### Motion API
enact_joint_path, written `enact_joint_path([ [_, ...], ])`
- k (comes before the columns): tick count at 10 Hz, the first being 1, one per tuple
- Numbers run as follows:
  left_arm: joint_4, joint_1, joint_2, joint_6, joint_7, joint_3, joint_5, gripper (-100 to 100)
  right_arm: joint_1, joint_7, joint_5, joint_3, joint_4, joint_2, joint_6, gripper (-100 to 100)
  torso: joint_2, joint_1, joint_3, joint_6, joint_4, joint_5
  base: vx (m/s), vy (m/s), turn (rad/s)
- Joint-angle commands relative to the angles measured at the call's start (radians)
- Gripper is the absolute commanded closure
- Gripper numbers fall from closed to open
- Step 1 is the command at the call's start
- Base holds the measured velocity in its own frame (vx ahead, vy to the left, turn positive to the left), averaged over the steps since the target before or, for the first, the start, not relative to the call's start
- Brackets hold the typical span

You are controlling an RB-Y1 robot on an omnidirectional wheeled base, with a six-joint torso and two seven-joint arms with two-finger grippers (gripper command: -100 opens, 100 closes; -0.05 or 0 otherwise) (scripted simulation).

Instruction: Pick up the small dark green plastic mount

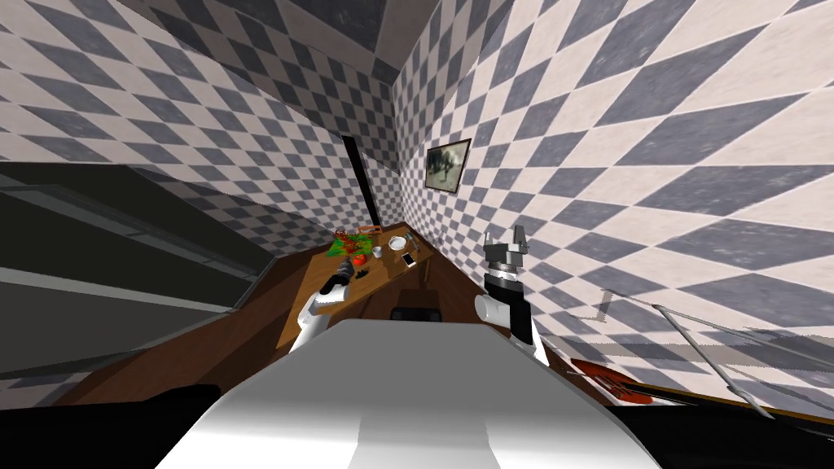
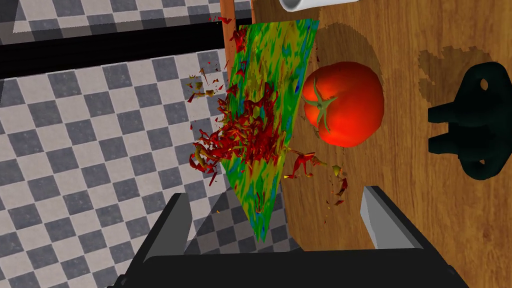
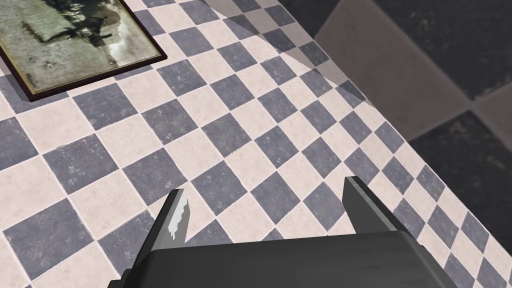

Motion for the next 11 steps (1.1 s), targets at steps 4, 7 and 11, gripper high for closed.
enact_joint_path([
  [4,0.131,-0.078,0.03,0.122,0.038,0.04,0.024,-100,0.0,0.0,0.0,0.0,0.0,0.0,0.0,0,0.0,0.0,0.0,0.0,0.0,0.0,-0.02,0.018,-0.097],
  [7,0.178,-0.107,0.039,0.192,0.053,0.054,0.031,-100,0.0,0.0,0.0,0.0,0.0,0.0,0.0,0,0.0,0.001,0.0,0.0,0.0,0.0,-0.017,0.025,-0.073],
  [11,0.269,-0.164,0.057,0.286,0.083,0.079,0.043,-100,0.0,0.0,0.0,0.0,0.0,0.0,0.0,0,-0.001,0.001,0.0,0.0,0.0,0.0,-0.016,0.026,-0.087],
])
